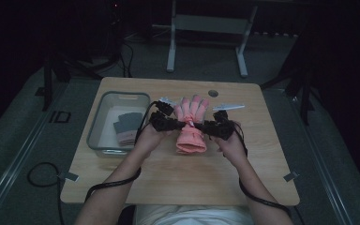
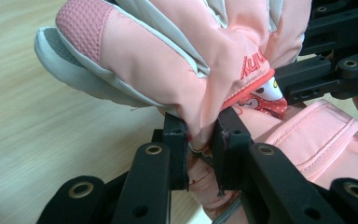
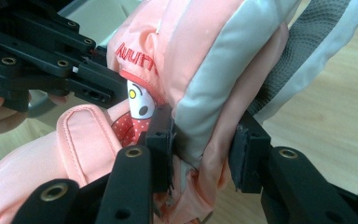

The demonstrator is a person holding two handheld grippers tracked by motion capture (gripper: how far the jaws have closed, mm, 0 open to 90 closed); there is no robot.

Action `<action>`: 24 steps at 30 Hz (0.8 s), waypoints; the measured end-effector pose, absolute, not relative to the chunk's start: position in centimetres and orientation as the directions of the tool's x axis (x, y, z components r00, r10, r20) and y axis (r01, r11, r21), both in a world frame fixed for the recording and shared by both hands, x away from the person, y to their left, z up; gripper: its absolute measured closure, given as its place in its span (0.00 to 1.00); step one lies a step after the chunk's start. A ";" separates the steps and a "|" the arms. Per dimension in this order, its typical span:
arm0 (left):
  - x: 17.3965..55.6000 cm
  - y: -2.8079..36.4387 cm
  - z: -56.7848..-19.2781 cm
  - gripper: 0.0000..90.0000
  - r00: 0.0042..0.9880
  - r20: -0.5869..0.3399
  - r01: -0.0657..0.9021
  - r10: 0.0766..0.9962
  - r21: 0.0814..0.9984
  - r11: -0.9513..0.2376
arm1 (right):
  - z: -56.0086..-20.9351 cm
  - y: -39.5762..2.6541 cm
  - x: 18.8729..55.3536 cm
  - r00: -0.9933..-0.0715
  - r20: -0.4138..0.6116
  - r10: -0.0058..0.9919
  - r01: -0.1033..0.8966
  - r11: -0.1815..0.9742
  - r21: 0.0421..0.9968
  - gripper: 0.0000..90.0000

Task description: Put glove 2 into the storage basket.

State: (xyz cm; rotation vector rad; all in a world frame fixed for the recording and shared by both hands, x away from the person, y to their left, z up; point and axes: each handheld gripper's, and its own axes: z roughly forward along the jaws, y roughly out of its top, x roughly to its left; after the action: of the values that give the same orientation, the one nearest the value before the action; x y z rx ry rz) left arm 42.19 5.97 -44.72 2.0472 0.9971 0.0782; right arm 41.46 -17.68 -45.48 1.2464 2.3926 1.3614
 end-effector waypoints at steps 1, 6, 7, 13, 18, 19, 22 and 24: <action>42.1 6.2 -44.4 0.85 0.683 -0.268 0.617 0.680 0.710 -0.339 | -45.2 -17.4 41.5 -0.657 0.275 0.702 0.596 0.260 0.760 0.72; 41.9 7.8 -43.1 0.85 0.669 -0.252 0.614 0.700 0.718 -0.329 | -44.2 -15.8 41.9 -0.680 0.268 0.682 0.574 0.267 0.774 0.72; 41.9 8.2 -42.8 0.86 0.666 -0.245 0.613 0.704 0.718 -0.329 | -44.0 -15.4 42.0 -0.686 0.263 0.679 0.567 0.271 0.778 0.72; 41.8 10.2 -41.2 0.85 0.635 -0.220 0.620 0.740 0.717 -0.318 | -42.8 -13.3 42.8 -0.711 0.257 0.654 0.546 0.283 0.789 0.72; 41.7 12.3 -40.0 0.85 0.610 -0.209 0.621 0.764 0.726 -0.297 | -41.8 -11.1 43.5 -0.731 0.254 0.633 0.527 0.288 0.799 0.72; 41.7 12.8 -39.8 0.85 0.605 -0.211 0.622 0.768 0.728 -0.290 | -41.5 -10.7 43.6 -0.735 0.251 0.630 0.522 0.289 0.802 0.72; 41.7 14.1 -39.3 0.85 0.585 -0.209 0.625 0.783 0.731 -0.272 | -40.9 -9.3 44.0 -0.746 0.245 0.619 0.511 0.296 0.807 0.72; 41.6 15.0 -39.0 0.85 0.574 -0.199 0.626 0.794 0.733 -0.269 | -40.6 -8.3 44.2 -0.753 0.243 0.611 0.506 0.302 0.808 0.72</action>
State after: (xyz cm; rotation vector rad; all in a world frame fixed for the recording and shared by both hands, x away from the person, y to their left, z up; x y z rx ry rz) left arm 41.59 14.95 -39.00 1.9932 1.1347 0.2630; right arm 44.21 -8.30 -40.64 1.0539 2.4436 1.4521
